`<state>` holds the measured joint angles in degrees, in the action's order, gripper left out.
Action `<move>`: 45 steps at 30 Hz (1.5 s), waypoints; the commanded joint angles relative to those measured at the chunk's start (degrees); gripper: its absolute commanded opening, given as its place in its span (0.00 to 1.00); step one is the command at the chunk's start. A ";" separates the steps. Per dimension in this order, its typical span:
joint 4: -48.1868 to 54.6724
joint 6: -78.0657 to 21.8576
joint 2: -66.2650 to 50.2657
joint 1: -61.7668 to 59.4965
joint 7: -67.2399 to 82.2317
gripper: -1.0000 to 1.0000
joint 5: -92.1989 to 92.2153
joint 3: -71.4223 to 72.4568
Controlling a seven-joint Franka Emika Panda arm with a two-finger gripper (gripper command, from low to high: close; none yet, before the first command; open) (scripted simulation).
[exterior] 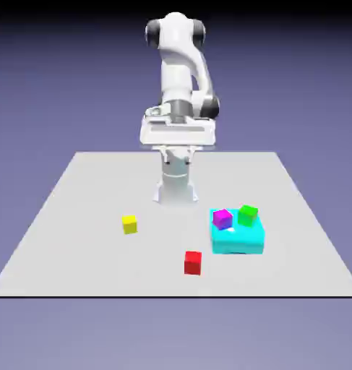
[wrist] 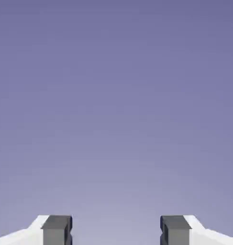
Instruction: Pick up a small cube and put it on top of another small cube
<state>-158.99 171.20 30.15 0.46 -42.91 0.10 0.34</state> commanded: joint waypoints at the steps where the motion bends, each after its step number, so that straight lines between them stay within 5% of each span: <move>1: 1.67 -2.33 -2.08 -0.19 -0.38 0.50 0.08 0.28; 32: 53.29 -74.40 -66.45 -6.05 -12.10 0.50 2.60 9.01; 38: 47.18 -66.44 -69.64 -5.81 -12.05 0.50 2.60 9.04; 39: 47.18 -66.44 -69.64 -5.81 -12.05 0.00 2.60 9.04; 45: 51.33 -74.77 -65.42 -5.99 -10.67 0.00 1.67 6.73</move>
<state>-107.66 96.44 -35.27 -5.53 -53.57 1.90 7.07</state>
